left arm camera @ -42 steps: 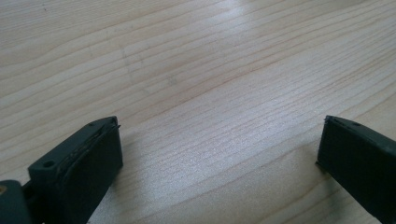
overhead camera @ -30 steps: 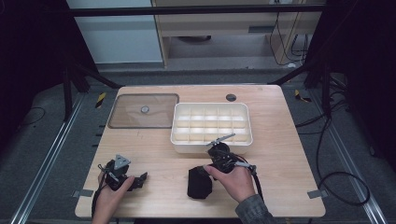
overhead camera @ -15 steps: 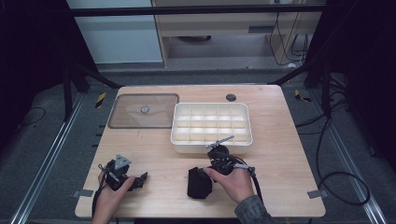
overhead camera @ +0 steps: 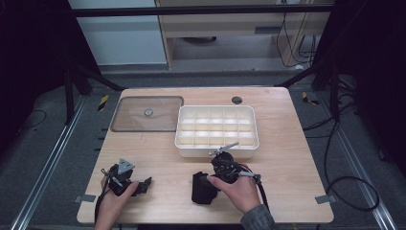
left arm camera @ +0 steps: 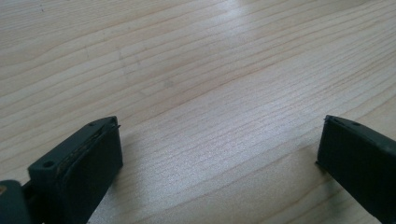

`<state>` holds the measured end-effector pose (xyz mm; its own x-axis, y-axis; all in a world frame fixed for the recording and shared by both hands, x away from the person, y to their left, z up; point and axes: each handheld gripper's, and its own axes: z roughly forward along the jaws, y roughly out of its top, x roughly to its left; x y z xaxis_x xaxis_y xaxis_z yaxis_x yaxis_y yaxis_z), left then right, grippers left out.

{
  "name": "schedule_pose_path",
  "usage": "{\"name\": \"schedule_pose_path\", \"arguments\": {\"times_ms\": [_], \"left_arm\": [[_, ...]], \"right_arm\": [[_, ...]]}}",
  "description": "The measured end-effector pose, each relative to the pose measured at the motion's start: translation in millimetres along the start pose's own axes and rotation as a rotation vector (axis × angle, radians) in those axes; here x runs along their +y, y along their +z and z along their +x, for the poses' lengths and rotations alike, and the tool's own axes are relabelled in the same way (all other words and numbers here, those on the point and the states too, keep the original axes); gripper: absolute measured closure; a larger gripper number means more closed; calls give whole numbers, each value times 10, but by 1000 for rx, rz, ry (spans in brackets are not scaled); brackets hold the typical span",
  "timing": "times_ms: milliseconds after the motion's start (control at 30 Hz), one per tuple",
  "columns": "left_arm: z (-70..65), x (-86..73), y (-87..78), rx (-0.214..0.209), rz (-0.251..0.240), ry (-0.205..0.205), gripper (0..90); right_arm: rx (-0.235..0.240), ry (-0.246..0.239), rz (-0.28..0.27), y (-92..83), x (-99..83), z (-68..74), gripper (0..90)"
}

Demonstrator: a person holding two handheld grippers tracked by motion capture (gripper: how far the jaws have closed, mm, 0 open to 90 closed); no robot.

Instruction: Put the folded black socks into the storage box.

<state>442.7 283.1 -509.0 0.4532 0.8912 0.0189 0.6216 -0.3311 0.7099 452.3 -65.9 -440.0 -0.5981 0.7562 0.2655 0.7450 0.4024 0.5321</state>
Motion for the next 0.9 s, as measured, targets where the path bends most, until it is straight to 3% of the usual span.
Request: {"name": "schedule_pose_path", "arguments": {"times_ms": [600,900], "left_arm": [[-4,6,3,-4,1,8,0],[-8,7,7,-6,-1,10,0]], "right_arm": [[3,38,48,217,-152,-47,348],[6,45,47,186,-187,9,332]]}}
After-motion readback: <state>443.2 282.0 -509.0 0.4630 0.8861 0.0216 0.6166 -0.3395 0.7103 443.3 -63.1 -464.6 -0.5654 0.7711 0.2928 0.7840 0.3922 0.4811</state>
